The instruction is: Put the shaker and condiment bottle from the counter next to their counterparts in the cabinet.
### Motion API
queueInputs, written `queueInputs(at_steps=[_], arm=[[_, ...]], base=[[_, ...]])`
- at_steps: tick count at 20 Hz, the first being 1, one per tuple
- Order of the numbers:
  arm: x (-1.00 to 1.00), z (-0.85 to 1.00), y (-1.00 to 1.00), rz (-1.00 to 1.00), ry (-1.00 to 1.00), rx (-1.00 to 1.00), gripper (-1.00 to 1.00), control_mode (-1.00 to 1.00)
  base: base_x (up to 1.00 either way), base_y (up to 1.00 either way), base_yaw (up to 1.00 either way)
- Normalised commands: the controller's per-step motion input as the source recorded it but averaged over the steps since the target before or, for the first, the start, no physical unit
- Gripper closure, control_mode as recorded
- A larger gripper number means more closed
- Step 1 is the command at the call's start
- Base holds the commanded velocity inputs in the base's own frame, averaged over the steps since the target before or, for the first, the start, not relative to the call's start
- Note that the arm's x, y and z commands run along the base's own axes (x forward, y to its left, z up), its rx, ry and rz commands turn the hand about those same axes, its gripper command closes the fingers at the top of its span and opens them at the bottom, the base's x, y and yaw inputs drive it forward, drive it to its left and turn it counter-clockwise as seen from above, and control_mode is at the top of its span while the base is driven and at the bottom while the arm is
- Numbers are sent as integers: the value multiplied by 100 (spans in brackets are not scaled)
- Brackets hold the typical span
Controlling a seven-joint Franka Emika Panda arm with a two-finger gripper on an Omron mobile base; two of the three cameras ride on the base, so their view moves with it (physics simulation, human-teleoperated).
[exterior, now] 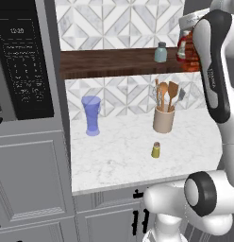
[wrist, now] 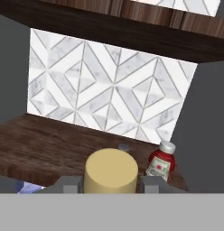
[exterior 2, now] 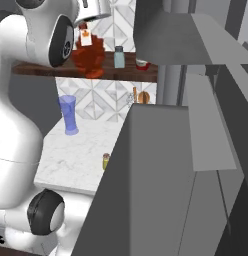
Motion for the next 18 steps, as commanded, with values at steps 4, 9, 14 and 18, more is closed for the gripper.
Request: queueInputs(at_steps=[4, 9, 14, 18], arm=[[2, 0, -5, 12, 0, 0, 100, -100], [0, 0, -2, 0, 0, 0, 100, -100], [0, 0, -27, 0, 0, -2, 100, -100], [0, 0, -5, 0, 0, 0, 100, -100]], base=[[0, 0, 0], [0, 0, 0], [0, 0, 0], [0, 0, 0]])
